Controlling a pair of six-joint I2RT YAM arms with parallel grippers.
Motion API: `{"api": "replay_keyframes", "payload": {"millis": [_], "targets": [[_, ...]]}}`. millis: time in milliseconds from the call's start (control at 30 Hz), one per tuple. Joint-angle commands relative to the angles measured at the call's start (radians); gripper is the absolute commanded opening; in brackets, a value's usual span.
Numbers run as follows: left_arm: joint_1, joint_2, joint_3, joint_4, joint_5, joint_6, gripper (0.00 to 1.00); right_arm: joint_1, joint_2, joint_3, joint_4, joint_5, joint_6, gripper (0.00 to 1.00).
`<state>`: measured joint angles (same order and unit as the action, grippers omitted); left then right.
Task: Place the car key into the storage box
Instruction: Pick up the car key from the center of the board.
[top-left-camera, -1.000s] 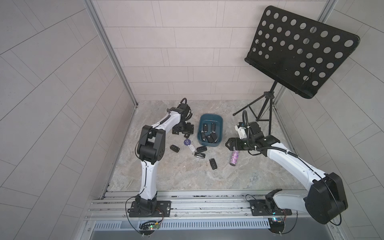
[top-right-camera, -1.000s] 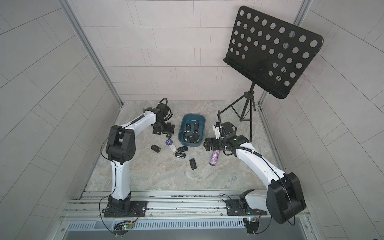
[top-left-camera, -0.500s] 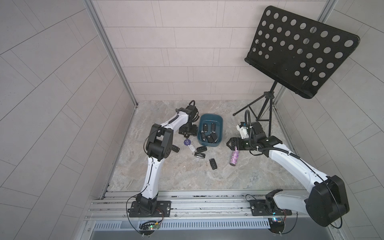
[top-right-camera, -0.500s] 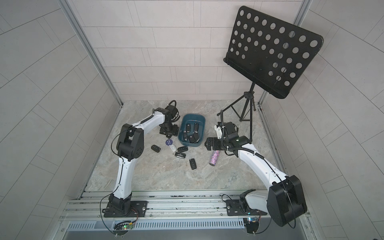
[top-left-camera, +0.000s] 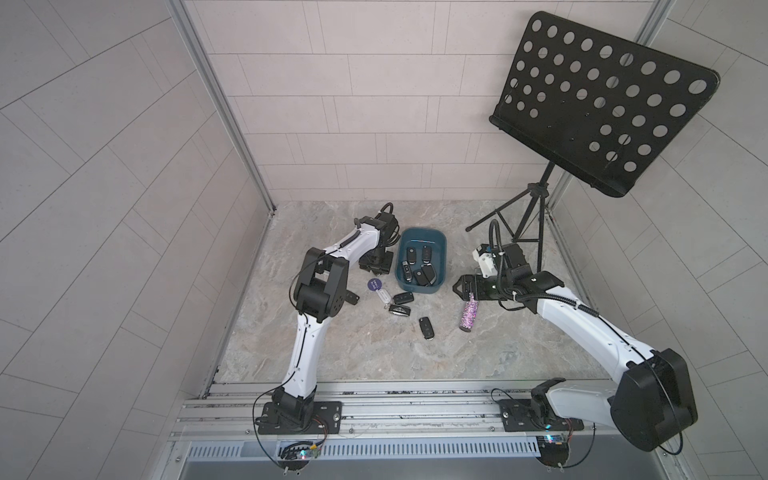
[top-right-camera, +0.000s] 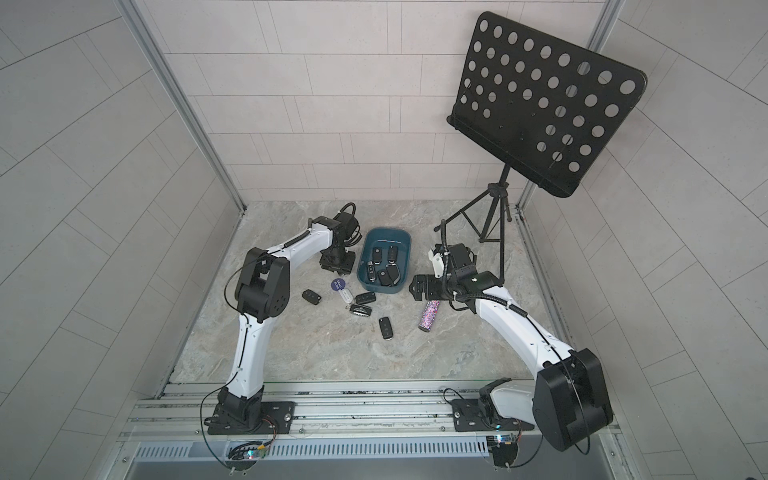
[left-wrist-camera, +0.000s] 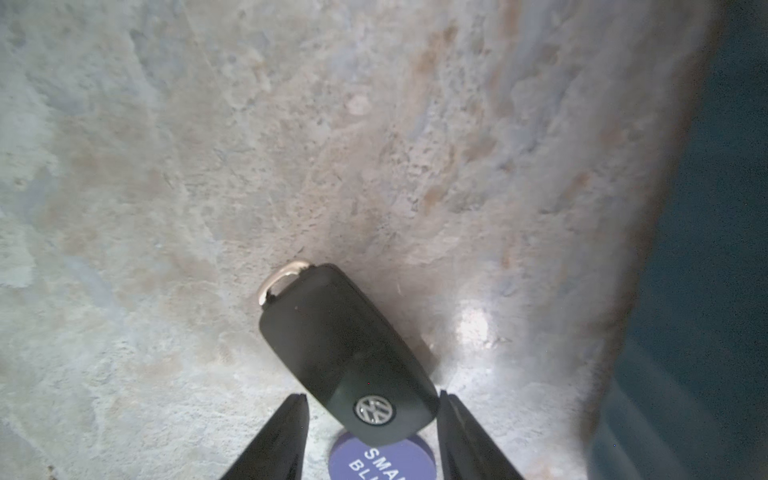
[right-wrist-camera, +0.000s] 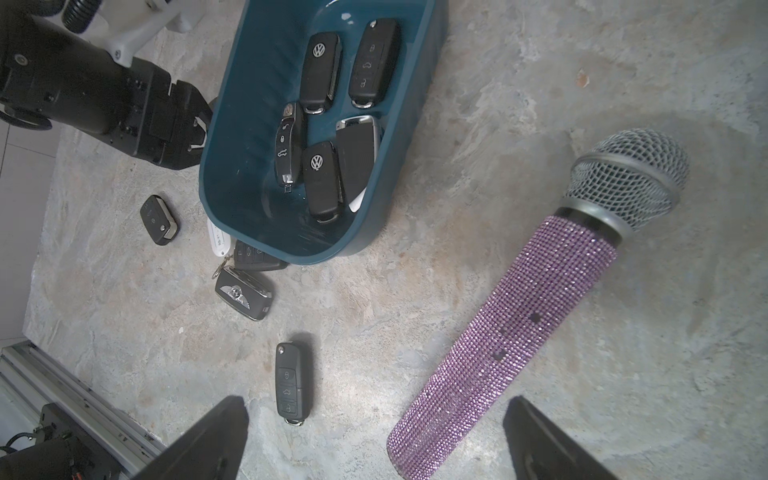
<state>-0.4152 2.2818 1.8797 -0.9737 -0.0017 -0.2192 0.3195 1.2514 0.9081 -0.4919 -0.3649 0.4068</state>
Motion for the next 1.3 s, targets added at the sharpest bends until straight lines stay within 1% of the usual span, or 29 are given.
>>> {"api": "replay_keyframes", "payload": {"millis": [0,133,433,633,700,767,800,867,1000,1100,1267], "targets": [[-0.001,0.024,0.002,-0.020,-0.024,-0.003,0.63,-0.003,-0.003,-0.019,0.001,-0.006,-0.010,1.00],[0.001,0.040,0.009,-0.017,-0.017,-0.029,0.66,-0.003,-0.016,-0.023,-0.002,-0.001,-0.009,1.00],[0.003,0.061,0.006,0.026,0.020,-0.107,0.63,-0.005,-0.028,-0.022,-0.011,0.006,-0.016,1.00],[0.012,0.081,0.015,0.042,0.022,-0.147,0.65,-0.008,-0.027,-0.023,-0.011,0.007,-0.017,1.00],[0.013,0.087,0.018,0.041,0.022,-0.151,0.61,-0.011,-0.025,-0.023,-0.011,0.006,-0.017,1.00],[0.013,0.090,0.017,0.042,0.017,-0.151,0.52,-0.011,-0.024,-0.021,-0.012,0.005,-0.019,1.00],[0.013,0.090,0.016,0.042,0.012,-0.151,0.50,-0.011,-0.023,-0.020,-0.013,0.004,-0.018,1.00],[0.013,0.089,0.015,0.041,0.002,-0.147,0.49,-0.012,-0.021,-0.020,-0.013,0.002,-0.020,1.00],[0.013,0.087,0.009,0.042,-0.009,-0.139,0.41,-0.014,-0.018,-0.018,-0.016,0.000,-0.022,1.00],[0.013,0.081,0.003,0.044,-0.015,-0.136,0.37,-0.016,-0.018,-0.017,-0.015,-0.004,-0.022,0.99],[0.014,0.057,-0.009,0.047,-0.023,-0.129,0.33,-0.014,-0.015,-0.019,-0.014,-0.003,-0.019,1.00]]}}
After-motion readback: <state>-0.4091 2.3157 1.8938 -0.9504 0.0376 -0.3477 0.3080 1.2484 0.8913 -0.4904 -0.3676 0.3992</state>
